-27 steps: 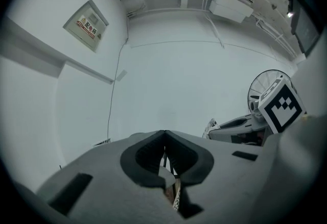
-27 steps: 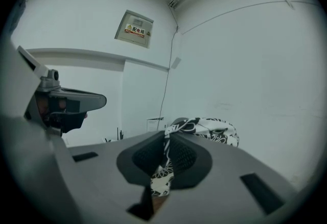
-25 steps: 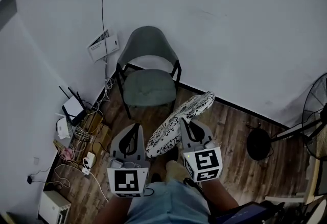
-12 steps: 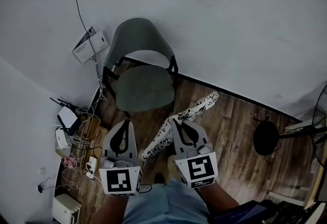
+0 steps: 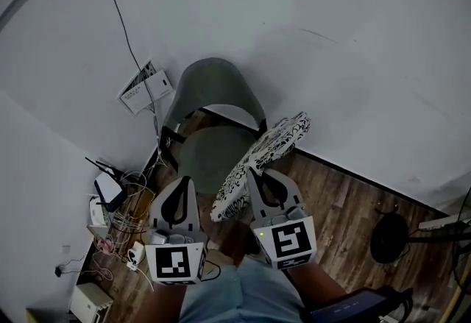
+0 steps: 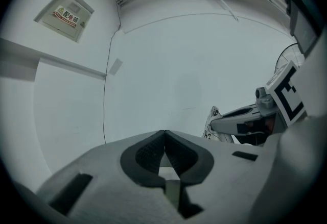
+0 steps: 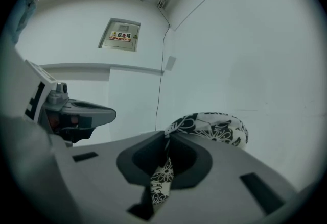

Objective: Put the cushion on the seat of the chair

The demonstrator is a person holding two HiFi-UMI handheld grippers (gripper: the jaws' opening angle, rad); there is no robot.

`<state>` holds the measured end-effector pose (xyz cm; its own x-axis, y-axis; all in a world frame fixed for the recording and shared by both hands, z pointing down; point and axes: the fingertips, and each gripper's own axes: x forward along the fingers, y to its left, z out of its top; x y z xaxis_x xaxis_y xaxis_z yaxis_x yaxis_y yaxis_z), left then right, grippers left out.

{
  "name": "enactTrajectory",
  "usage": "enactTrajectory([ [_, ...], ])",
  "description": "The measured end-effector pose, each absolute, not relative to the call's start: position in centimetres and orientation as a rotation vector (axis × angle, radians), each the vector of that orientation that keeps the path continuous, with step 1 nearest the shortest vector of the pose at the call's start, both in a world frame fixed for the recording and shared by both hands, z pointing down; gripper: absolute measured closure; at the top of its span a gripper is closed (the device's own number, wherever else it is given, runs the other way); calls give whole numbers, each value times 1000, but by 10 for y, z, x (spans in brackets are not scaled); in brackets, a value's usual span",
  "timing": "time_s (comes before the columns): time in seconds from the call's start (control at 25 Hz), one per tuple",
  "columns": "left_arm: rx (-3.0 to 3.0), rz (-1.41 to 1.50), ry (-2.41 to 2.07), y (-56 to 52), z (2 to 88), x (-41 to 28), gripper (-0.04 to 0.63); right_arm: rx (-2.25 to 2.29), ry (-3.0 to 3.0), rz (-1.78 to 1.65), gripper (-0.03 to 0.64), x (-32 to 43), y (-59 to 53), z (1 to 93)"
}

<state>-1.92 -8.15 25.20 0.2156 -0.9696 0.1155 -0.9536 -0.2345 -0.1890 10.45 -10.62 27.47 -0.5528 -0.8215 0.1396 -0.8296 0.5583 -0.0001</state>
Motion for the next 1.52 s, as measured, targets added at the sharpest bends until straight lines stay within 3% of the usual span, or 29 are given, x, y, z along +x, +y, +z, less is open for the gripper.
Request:
enactTrajectory([
  [0.64,-2344,-219,2106,-149,263,-107,586,1283,-2634,50,601,23,-191,284],
  [1.24,-2355,-316,2277,-250,322,-252,586,1084,-2551,195,600,-135,-288,379],
  [1.52,-2402,-373,2355,-281,365,-286,586,1021,-2501,284,600,-176,-321,433],
])
